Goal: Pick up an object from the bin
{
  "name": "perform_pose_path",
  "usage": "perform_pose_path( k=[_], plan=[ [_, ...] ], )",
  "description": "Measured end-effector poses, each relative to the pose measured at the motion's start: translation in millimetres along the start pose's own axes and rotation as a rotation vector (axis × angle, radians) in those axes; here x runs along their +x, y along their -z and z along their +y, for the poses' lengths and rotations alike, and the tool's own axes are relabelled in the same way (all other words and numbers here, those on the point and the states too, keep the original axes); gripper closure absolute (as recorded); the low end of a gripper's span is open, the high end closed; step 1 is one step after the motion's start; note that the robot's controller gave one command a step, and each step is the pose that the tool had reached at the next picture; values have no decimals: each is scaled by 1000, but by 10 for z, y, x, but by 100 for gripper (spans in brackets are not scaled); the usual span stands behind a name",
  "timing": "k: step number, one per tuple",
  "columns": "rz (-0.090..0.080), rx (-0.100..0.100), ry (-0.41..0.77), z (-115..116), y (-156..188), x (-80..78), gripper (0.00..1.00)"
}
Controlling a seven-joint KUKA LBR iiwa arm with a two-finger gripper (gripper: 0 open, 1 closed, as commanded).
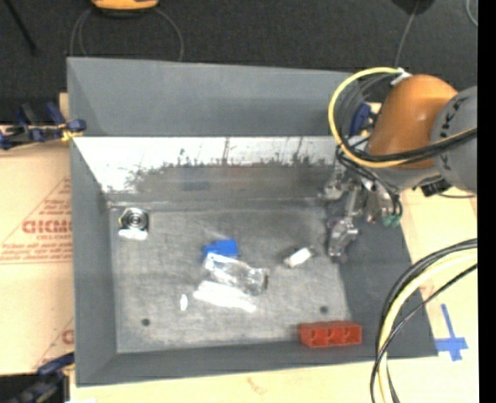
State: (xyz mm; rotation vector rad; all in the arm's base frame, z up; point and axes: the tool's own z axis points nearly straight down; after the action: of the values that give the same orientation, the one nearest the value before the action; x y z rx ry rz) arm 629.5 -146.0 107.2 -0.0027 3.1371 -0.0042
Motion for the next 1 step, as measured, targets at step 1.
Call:
perform_pose_path(
  k=[1],
  plan=[
    [-6,-2,-28,-177,-342,287,0]
  ],
)
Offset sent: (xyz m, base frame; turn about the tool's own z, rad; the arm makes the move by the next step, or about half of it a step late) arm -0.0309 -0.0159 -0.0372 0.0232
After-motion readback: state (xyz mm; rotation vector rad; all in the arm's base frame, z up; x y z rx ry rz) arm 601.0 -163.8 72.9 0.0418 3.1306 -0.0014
